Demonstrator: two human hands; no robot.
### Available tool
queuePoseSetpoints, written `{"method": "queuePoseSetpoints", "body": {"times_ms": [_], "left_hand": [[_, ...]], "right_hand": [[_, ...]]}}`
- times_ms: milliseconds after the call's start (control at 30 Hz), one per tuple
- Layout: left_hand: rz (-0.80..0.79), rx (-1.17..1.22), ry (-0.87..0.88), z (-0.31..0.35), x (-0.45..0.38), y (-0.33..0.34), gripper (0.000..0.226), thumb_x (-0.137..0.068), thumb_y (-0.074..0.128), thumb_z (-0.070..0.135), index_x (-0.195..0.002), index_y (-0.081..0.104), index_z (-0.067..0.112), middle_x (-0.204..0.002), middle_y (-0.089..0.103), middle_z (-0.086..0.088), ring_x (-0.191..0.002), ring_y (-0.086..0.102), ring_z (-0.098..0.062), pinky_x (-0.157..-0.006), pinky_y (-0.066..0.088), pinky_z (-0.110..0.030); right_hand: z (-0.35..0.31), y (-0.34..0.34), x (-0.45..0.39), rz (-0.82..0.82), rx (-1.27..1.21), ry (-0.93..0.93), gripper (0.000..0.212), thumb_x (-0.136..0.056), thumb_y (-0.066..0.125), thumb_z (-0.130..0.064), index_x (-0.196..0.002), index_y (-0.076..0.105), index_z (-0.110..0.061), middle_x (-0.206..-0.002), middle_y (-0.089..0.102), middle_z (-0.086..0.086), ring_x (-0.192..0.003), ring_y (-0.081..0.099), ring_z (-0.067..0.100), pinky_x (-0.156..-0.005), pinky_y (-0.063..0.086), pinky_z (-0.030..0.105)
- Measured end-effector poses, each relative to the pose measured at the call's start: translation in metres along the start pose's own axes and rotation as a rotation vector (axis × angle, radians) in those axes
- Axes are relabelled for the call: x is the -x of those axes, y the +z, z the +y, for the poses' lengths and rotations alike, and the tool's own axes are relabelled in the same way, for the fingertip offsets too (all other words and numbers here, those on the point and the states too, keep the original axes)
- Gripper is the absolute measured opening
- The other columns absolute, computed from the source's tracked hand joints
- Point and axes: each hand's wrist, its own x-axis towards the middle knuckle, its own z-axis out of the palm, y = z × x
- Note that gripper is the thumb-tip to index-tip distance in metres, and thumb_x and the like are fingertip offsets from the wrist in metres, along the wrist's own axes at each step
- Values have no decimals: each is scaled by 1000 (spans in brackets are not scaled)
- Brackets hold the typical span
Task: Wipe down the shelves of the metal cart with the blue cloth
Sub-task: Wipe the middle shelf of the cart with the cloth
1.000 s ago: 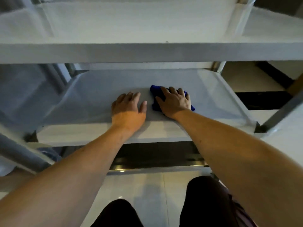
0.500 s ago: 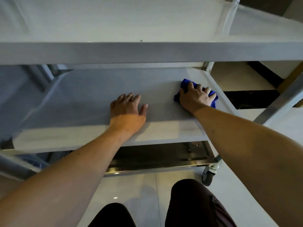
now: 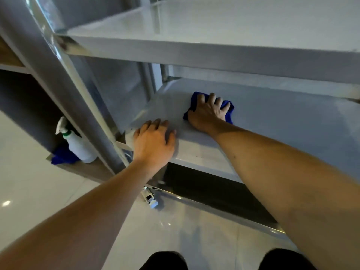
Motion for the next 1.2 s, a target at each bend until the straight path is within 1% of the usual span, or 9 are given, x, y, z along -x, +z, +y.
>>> {"method": "queuePoseSetpoints", "body": {"times_ms": [67,167,233,333,433,600,867,1033,1200], "left_hand": [[23,2,-29,-16,2,-1,58,-95,27,54,-132,60,23,-136,61,-2,-129,50,-26,-109,37,-51],[38,-2,-53,-28,0,1,60,-95,27,54,-139,55,23,-145,54,-2,-137,42,-27,-113,33,-52],[44,-18,-62,-29,-3,3,62,-94,26,55,-142,52,24,-149,50,-2,-140,38,-27,-115,29,-51],[32,-48,-38,-24,-9,5,63,-94,26,56,-144,49,26,-151,47,-2,-142,35,-28,-117,25,-51],[-1,-72,1,-8,-19,7,58,-97,29,57,-145,45,30,-152,46,-2,-142,34,-29,-117,24,-51],[-47,-26,81,43,-31,15,56,-99,34,54,-146,44,26,-153,44,-5,-143,33,-31,-117,22,-51],[-111,-43,252,137,-39,34,53,-96,31,54,-134,54,25,-142,53,-4,-132,44,-30,-109,34,-47],[-176,-30,391,203,-28,44,56,-98,34,55,-146,45,29,-154,43,-3,-142,33,-27,-114,27,-43],[-265,20,487,248,-11,48,57,-99,34,57,-150,38,31,-160,34,-3,-148,23,-26,-119,19,-44]], "right_hand": [[-29,7,-8,-2,-37,-145,59,-90,53,-46,-141,35,-22,-147,29,17,-138,23,45,-115,4,68],[-54,15,-28,-37,13,-300,49,-100,43,-44,-145,43,-25,-152,29,12,-141,20,43,-115,5,68],[-58,19,-43,-32,52,-349,46,-104,34,-45,-146,45,-29,-157,30,6,-144,16,40,-116,7,67],[-52,20,-58,-5,67,-347,49,-105,29,-48,-151,38,-34,-160,28,1,-145,17,37,-117,13,62],[-34,18,-62,28,70,-291,50,-104,29,-50,-151,36,-35,-157,31,0,-142,23,34,-115,19,58],[26,3,-59,64,68,-167,50,-103,28,-53,-150,36,-38,-155,34,1,-140,26,33,-115,19,58],[207,-53,-20,132,73,207,48,-101,29,-54,-146,39,-39,-154,36,0,-140,27,32,-112,19,57],[300,-81,36,164,86,420,50,-102,28,-54,-149,36,-38,-157,32,1,-143,21,34,-113,15,63],[322,-87,80,175,77,456,53,-100,29,-56,-150,34,-38,-158,30,2,-144,20,36,-115,12,63]]}}
